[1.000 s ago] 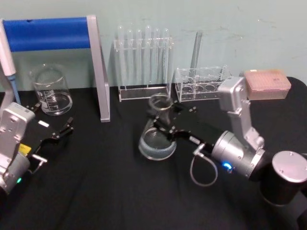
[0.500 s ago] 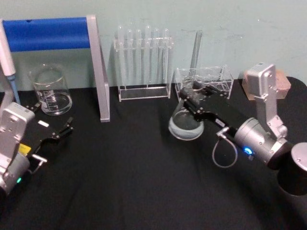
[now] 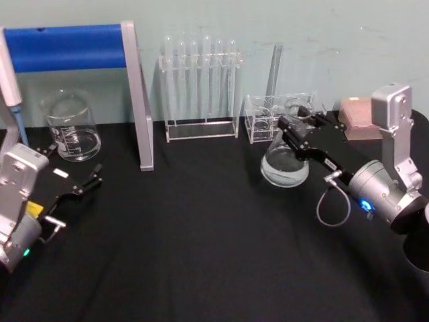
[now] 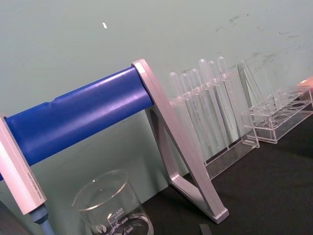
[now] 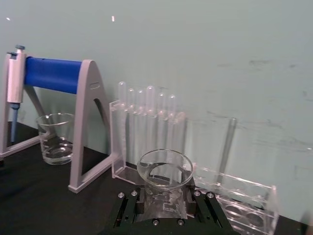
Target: Grasp the erlenmeyer flask with one hand, shake it three times, then place it back.
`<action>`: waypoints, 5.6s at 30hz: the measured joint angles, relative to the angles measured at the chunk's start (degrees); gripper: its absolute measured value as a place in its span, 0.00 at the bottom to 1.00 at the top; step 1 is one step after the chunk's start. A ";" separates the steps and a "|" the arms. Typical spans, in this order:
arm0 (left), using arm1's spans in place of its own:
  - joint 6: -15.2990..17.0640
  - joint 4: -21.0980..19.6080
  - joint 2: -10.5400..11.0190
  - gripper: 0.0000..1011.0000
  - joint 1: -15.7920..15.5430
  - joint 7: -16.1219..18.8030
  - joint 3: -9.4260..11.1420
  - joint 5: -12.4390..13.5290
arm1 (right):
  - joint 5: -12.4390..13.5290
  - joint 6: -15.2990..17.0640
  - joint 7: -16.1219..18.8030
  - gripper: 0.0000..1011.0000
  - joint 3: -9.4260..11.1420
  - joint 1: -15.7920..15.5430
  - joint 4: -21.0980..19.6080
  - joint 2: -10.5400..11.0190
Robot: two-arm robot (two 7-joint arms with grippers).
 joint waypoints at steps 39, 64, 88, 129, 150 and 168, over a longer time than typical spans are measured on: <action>0.00 0.00 0.00 0.99 0.00 0.00 0.00 0.00 | -0.32 1.57 7.08 0.44 -8.00 -0.53 -3.86 -1.50; 0.00 0.00 0.00 0.99 0.00 0.00 0.00 -0.01 | 0.13 1.67 8.81 0.44 -12.52 0.14 -4.69 -0.17; 0.00 0.00 0.00 0.99 0.00 0.00 0.00 -0.01 | 0.46 0.54 3.64 0.44 -5.69 0.00 -2.79 0.76; 0.00 0.00 0.00 0.99 0.00 0.00 0.00 0.00 | -1.36 1.64 2.18 0.44 -0.28 -1.67 -2.11 0.11; 0.00 0.00 0.00 0.99 0.00 0.00 0.00 0.00 | -0.81 1.89 5.32 0.44 -5.29 -1.13 -3.31 -0.69; 0.00 0.00 0.00 0.99 0.00 0.00 0.00 0.00 | -0.18 1.90 5.10 0.44 -6.24 -0.86 -3.34 -0.29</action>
